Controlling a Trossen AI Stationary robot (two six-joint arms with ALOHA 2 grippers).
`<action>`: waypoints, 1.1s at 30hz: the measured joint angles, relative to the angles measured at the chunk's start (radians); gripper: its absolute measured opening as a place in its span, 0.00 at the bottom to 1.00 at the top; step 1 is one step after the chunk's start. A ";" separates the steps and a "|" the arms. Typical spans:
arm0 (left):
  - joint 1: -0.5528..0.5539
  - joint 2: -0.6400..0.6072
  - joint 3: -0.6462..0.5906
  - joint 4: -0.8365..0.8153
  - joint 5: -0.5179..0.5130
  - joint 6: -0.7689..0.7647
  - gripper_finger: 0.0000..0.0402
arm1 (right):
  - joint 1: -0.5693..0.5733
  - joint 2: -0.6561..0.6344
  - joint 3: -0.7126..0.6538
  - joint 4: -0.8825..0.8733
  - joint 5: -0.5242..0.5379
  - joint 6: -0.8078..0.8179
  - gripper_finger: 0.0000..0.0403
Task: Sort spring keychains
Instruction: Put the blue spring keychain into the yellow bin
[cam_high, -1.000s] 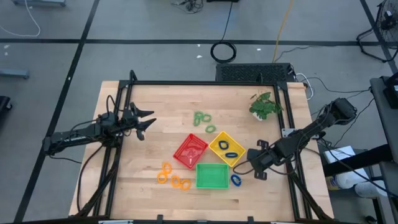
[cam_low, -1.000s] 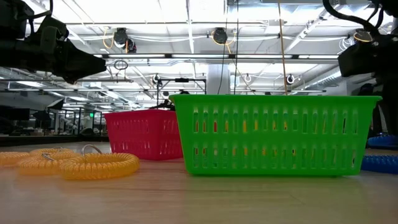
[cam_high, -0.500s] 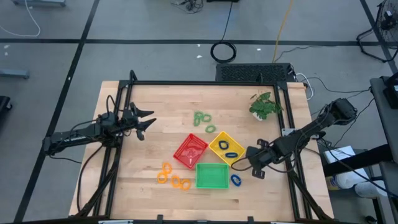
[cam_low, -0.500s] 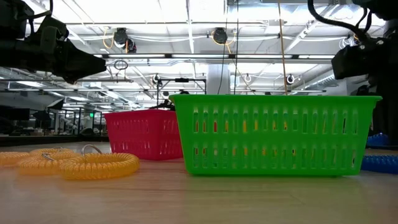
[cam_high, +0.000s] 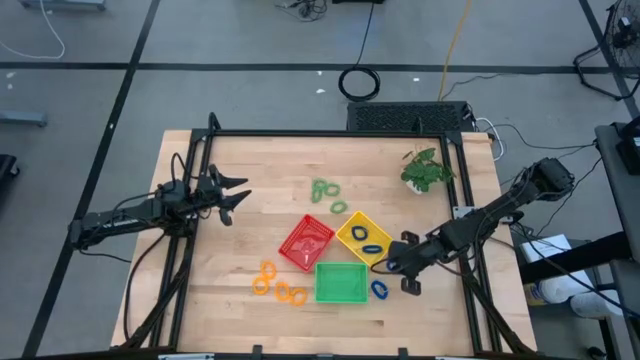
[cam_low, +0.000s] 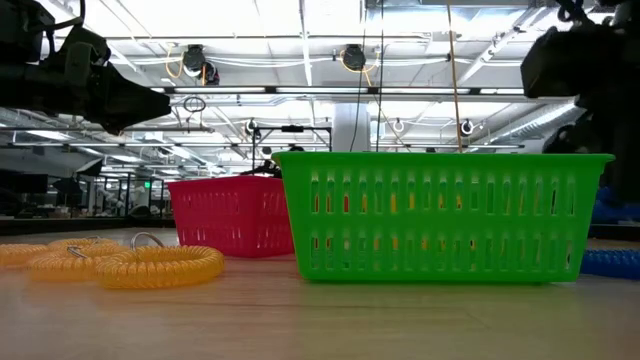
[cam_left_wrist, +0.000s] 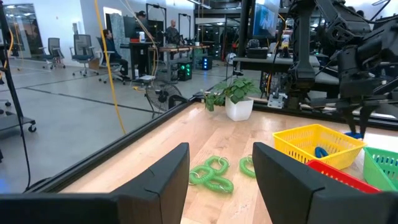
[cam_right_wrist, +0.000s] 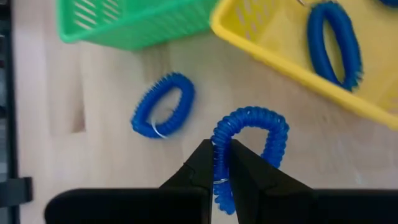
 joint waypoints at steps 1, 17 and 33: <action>0.000 0.000 0.000 0.000 0.000 0.000 0.46 | 0.000 0.000 0.000 0.014 0.000 -0.007 0.06; 0.000 0.000 0.000 0.000 0.000 0.000 0.46 | -0.055 0.000 0.000 0.255 0.004 -0.164 0.06; 0.000 0.000 0.000 0.000 0.000 0.000 0.46 | -0.246 0.000 0.000 0.398 0.010 -0.336 0.06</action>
